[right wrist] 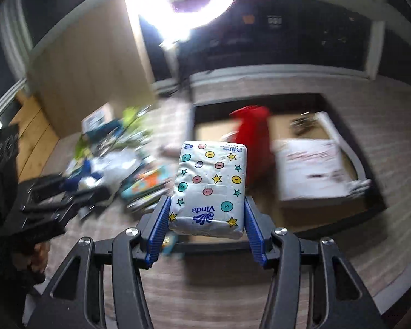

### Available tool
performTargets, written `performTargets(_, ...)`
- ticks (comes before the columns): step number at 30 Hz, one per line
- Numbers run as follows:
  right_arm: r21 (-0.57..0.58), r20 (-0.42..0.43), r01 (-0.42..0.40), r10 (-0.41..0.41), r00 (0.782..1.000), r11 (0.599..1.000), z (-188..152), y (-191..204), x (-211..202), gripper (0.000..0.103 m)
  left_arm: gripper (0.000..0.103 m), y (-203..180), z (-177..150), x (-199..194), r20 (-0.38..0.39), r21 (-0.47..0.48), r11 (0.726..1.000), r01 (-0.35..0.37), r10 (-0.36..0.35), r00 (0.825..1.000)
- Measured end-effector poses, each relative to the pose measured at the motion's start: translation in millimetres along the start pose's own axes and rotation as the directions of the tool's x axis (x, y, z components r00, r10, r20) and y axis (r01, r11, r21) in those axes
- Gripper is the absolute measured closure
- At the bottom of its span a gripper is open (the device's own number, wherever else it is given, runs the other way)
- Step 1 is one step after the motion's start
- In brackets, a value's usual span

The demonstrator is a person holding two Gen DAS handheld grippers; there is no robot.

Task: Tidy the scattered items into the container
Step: 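Carry the tissue pack and bag over the tray while both grippers open to release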

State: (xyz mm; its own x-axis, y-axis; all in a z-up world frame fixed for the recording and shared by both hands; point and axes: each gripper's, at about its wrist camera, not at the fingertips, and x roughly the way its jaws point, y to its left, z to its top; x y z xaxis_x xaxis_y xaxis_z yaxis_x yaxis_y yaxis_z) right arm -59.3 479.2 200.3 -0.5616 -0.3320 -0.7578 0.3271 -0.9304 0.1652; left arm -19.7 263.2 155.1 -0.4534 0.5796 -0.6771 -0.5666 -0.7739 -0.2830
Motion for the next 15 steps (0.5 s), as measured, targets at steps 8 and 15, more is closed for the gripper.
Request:
performTargets(8, 0.048, 0.042, 0.081, -0.083, 0.996, 0.996, 33, -88, -5, 0.052, 0.074, -69, 31, 43, -0.017, 0.121, 0.992, 0.034, -0.032, 0.999)
performTargets(15, 0.066, 0.042, 0.102, -0.105, 0.994, 0.993, 48, -125, 10, 0.052, 0.074, -105, 50, 74, -0.043, 0.194, 0.979, 0.056, -0.049, 0.998)
